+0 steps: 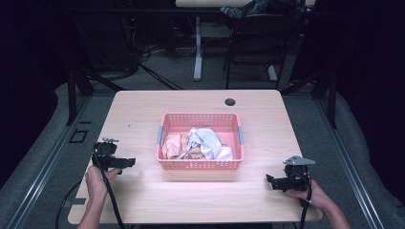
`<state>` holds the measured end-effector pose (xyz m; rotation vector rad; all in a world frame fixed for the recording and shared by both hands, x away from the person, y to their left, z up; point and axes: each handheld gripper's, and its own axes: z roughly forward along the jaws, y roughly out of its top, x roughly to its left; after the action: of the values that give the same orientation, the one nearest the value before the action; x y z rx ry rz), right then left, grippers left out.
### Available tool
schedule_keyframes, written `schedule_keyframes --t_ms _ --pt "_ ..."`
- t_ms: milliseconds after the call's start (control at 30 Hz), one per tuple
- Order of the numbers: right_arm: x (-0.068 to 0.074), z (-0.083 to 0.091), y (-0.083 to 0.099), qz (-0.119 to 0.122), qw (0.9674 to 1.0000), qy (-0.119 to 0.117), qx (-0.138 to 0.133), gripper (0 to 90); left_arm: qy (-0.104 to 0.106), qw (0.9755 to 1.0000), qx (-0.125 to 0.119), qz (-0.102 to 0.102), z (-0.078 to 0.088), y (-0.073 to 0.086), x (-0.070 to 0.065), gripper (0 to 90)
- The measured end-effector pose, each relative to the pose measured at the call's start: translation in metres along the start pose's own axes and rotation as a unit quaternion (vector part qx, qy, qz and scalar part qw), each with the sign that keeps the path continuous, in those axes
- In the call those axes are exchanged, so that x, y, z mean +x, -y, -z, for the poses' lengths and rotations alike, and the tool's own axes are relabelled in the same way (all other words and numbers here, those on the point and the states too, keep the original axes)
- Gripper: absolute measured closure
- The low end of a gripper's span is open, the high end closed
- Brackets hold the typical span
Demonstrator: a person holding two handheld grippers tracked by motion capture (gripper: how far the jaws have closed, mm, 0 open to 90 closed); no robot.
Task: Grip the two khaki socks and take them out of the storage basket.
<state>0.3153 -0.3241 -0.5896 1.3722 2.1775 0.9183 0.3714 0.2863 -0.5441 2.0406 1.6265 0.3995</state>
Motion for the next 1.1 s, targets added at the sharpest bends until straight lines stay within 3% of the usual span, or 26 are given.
schedule_keyframes --t_ms 500,1100 --pt "0.0 0.0 0.0 0.001 1.0 0.0 0.0 0.0 0.018 0.9998 0.003 -0.006 0.012 -0.015 -0.003 0.1" --pt "0.0 0.0 -0.001 0.003 1.0 -0.002 0.005 0.0 0.027 0.9987 0.001 -0.042 0.038 -0.065 -0.029 0.0"
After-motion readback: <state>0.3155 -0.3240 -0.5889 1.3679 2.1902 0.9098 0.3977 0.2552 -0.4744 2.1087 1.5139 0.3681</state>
